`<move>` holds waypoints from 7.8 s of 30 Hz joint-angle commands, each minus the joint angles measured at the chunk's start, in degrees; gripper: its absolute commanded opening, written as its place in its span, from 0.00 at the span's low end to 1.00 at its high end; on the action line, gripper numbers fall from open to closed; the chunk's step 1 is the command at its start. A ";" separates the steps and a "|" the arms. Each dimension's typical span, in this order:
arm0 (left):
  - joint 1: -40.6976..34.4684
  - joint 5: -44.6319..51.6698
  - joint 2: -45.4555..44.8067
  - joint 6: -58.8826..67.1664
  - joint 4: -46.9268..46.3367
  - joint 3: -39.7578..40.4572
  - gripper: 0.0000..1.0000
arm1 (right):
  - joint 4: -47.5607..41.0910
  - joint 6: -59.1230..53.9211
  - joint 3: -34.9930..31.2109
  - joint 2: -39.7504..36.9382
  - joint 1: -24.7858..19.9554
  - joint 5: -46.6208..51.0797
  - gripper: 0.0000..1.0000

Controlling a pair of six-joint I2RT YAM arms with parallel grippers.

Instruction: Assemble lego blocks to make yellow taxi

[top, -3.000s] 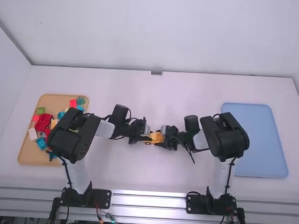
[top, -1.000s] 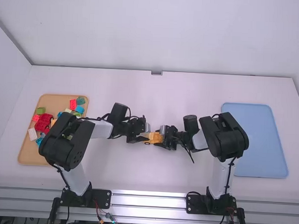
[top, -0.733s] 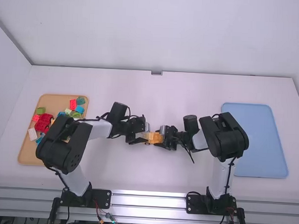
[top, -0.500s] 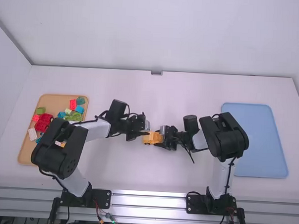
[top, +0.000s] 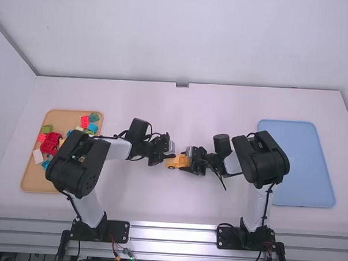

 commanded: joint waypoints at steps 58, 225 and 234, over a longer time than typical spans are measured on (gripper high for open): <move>-0.11 2.01 -1.07 3.87 -9.57 2.71 0.02 | -0.42 -0.28 -0.46 0.92 -0.15 0.94 0.47; 54.75 -48.61 5.70 -46.07 -40.87 23.54 0.37 | -39.04 4.46 2.12 -44.15 -0.15 30.58 0.99; 54.75 -49.05 5.70 -47.15 -34.99 19.28 0.39 | -39.01 4.48 2.12 -44.15 -0.15 30.53 0.98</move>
